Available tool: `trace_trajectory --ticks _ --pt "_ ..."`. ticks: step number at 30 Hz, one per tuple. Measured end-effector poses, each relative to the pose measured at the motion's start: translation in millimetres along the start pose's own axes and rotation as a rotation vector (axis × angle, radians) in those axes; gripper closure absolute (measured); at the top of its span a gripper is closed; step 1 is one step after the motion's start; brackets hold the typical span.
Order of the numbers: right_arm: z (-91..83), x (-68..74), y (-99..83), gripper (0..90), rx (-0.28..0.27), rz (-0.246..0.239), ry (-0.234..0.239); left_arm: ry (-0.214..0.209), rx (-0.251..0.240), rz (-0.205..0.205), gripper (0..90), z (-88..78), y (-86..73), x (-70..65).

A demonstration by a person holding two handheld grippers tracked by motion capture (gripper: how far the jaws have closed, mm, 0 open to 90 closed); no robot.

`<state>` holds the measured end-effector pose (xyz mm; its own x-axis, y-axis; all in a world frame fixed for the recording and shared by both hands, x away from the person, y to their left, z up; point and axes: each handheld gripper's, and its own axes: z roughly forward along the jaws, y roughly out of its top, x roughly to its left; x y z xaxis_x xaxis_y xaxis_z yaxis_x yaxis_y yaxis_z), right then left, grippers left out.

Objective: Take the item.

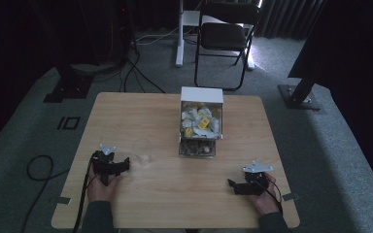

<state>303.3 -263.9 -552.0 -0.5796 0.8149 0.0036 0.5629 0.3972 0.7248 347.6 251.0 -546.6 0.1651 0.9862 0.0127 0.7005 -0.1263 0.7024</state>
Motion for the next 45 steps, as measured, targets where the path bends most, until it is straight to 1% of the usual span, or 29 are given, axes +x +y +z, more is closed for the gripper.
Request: trace_trajectory --ticks 4,7,10,14,16,17,20,22,24,26,27,32,34,35,36,38,45 --pt "-0.1 0.5 -0.1 12.6 0.000 0.005 -0.004 0.006 0.000 -0.008 11.8 -0.1 0.0 0.5" --pt "-1.4 1.4 1.5 15.3 0.011 0.015 0.002 0.007 -0.005 -0.008 13.1 -0.9 -0.9 2.0" --pt "-3.2 1.3 1.4 21.5 0.000 0.034 0.009 0.008 -0.004 -0.008 13.6 -1.5 -1.3 2.7" --pt "-5.8 3.5 2.8 23.4 -0.017 0.026 0.004 0.008 -0.004 -0.007 13.6 -1.6 -1.4 2.8" --pt "-9.0 5.5 4.8 24.7 -0.036 0.028 0.009 0.008 -0.004 -0.008 13.6 -1.6 -1.4 2.8" --pt "-12.5 7.9 7.7 26.9 -0.048 0.014 0.010 0.008 -0.004 -0.008 13.6 -1.6 -1.4 2.8" --pt "-19.2 11.5 12.8 30.1 -0.074 -0.002 0.004 0.008 -0.004 -0.008 13.6 -1.6 -1.4 2.7" --pt "-20.9 12.1 14.1 30.7 -0.080 -0.006 0.002 0.008 -0.004 -0.008 13.6 -1.6 -1.4 2.8" --pt "-27.6 14.9 20.7 32.3 -0.107 -0.016 -0.006 0.008 -0.004 -0.008 13.6 -1.6 -1.4 2.7" --pt "-28.9 15.5 22.3 32.8 -0.112 -0.016 -0.006 0.008 -0.004 -0.008 13.6 -1.7 -1.5 2.7" --pt "-31.4 17.4 27.1 33.0 -0.127 -0.023 -0.003 0.009 -0.004 -0.009 13.6 -1.8 -1.6 2.7" --pt "-34.3 22.1 35.9 35.8 -0.146 -0.044 -0.003 0.010 -0.006 -0.013 13.6 -2.7 -2.7 2.8" --pt "-35.6 24.7 41.3 37.4 -0.159 -0.051 -0.002 0.010 -0.007 -0.013 13.6 -2.7 -2.7 2.8" --pt "-36.1 26.4 46.9 39.7 -0.171 -0.065 -0.005 0.010 -0.006 -0.013 13.6 -2.7 -2.7 2.8" --pt "-36.1 26.4 46.9 39.7 -0.171 -0.065 -0.005 0.010 -0.006 -0.013 13.6 -2.7 -2.7 2.8" --pt "-35.6 27.1 54.7 41.1 -0.179 -0.079 -0.001 0.009 -0.007 -0.013 13.6 -2.7 -2.8 2.9" --pt "-32.9 30.0 66.2 42.9 -0.193 -0.086 0.008 0.012 -0.006 -0.012 13.6 -3.3 -3.3 2.4"
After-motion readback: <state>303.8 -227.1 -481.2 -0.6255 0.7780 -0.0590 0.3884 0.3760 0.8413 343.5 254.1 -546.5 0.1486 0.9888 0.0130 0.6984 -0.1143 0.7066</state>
